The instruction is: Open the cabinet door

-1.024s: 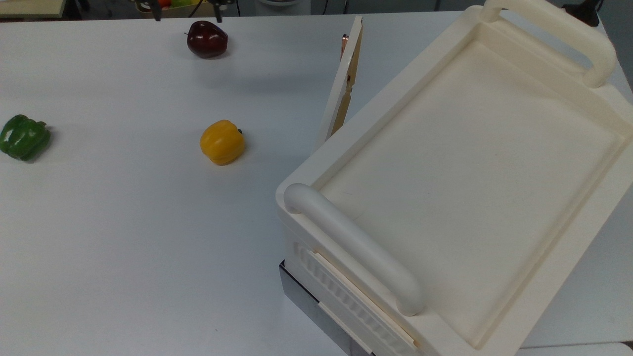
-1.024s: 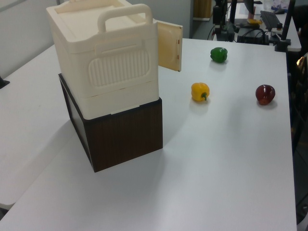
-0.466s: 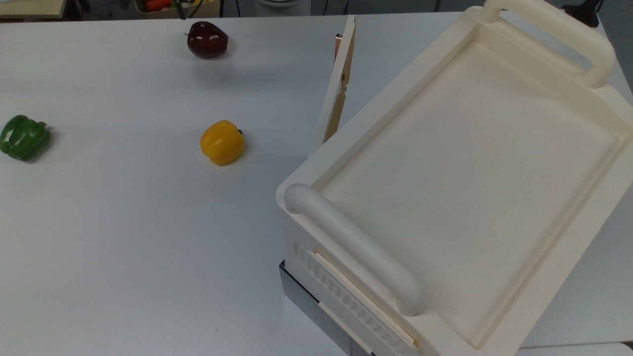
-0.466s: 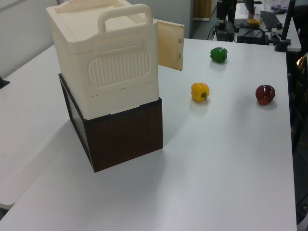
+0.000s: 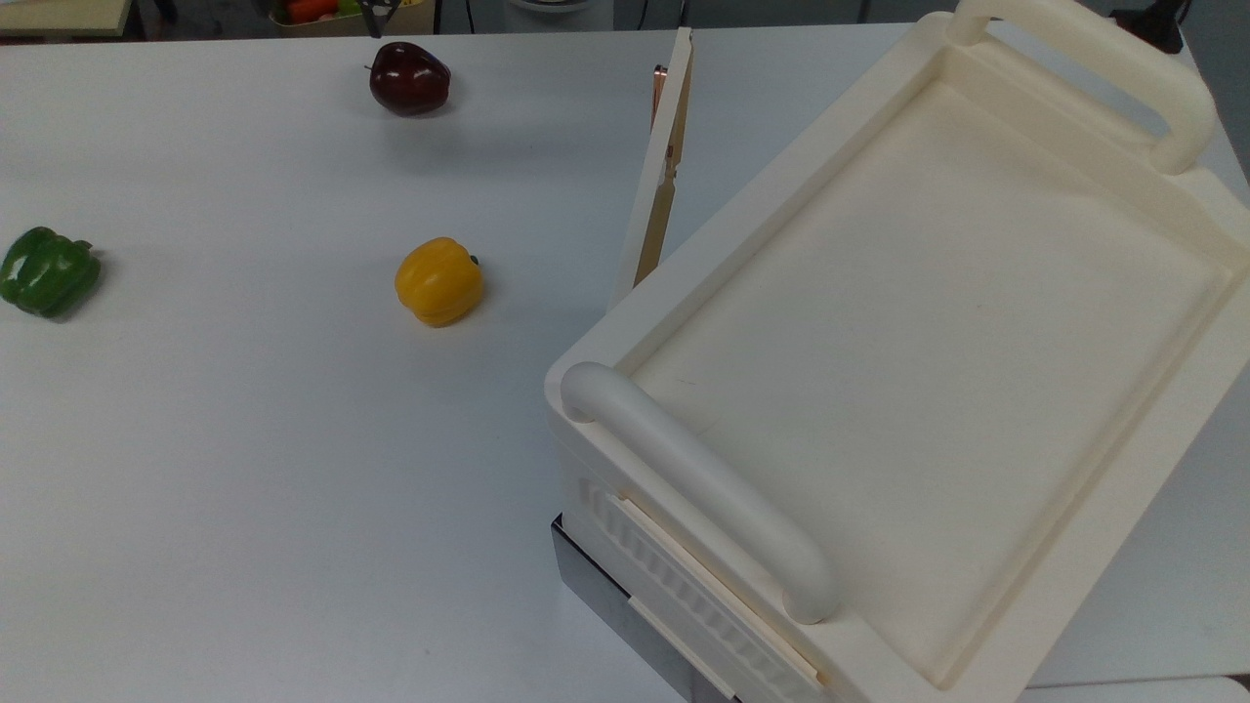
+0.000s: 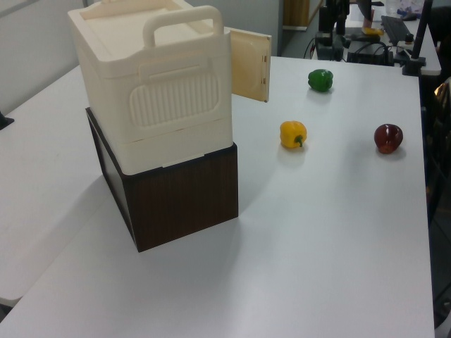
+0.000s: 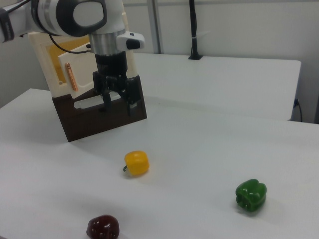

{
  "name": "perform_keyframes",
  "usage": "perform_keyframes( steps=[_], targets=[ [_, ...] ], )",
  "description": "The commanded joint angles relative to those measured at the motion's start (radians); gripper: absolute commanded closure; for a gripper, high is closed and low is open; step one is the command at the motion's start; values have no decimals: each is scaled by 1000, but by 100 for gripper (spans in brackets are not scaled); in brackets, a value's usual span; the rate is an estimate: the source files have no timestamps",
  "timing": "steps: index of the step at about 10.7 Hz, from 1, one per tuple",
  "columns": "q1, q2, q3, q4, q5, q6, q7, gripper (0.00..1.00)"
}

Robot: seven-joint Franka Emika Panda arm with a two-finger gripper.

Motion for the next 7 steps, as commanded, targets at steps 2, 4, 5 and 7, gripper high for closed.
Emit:
perform_keyframes(
  steps=[2,4,5,7],
  targets=[
    [13,-75,-2,-120,3,86,27,0],
    [13,-63,-3,-113,26,100,26,0],
    [20,-57,-3,-113,27,114,27,0],
    [25,-55,-13,-109,30,119,21,0]
  ],
)
